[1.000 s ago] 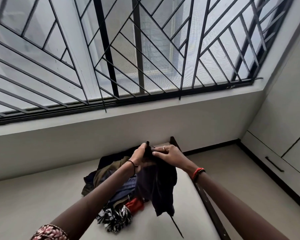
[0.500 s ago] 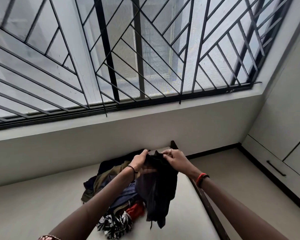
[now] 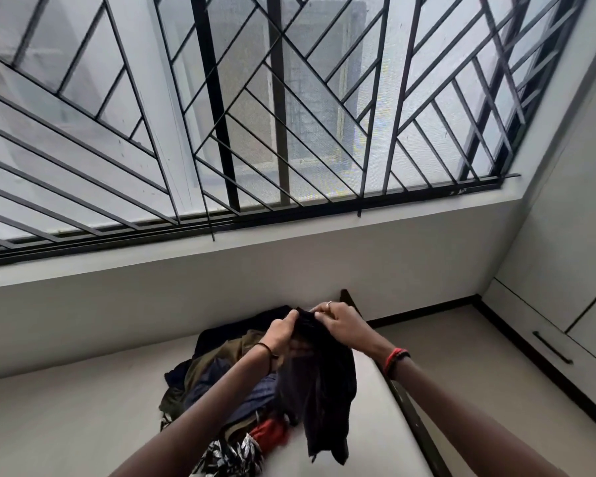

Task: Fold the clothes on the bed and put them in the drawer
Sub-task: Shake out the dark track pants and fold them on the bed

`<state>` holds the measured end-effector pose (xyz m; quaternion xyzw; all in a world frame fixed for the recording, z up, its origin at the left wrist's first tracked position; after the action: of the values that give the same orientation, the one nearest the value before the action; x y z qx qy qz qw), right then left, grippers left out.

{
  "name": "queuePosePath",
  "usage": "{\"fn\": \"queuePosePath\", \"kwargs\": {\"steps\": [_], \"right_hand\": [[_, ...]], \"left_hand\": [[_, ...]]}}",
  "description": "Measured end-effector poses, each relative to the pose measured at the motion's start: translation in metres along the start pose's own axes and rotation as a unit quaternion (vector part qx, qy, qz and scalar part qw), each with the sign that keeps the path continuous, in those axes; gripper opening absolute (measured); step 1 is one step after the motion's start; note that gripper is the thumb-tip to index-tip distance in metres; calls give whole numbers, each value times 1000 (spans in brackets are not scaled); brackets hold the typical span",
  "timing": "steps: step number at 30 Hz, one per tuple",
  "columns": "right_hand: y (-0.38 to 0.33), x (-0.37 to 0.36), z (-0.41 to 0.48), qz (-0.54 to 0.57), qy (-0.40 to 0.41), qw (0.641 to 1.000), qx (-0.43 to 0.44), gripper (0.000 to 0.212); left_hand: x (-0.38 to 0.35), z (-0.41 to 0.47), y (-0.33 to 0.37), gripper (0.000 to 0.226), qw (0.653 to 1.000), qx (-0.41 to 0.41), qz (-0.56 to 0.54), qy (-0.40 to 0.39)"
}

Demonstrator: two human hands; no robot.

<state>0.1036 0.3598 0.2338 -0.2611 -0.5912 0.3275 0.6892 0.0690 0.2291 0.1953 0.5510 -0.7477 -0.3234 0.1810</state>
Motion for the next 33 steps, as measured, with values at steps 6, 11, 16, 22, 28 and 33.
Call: {"fn": "queuePosePath", "kwargs": {"steps": [6,11,16,22,28,33], "right_hand": [[-3,-26,-15,-93,-94,990,57,82],[-6,-21,-20,-137,22,988,70,73],[2,-3,-19,-101,51,992,47,65],[2,-7,-31,-87,46,995,13,51],[2,-20,-52,-5,0,1000,10,43],[26,-28,-90,-77,-81,994,-21,92]], "left_hand": [[-2,-8,-3,33,994,32,-96,-34],[-8,-10,-1,33,992,36,-82,-86],[5,-8,7,59,997,-3,42,-63],[11,-17,33,117,590,-392,668,225],[-19,-8,10,57,515,-284,806,61],[-37,-9,-3,40,504,-304,807,43]]}}
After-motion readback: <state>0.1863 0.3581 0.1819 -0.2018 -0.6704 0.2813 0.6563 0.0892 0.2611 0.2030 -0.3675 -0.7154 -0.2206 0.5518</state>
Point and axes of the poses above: each hand's wrist, its own z-axis towards the middle knuckle, its own x-axis out of the back of the hand, y = z × x, the point moved 6 cm from there along z, towards the middle knuckle, and after that the axes turned 15 degrees about x, right-handed, at the moved point
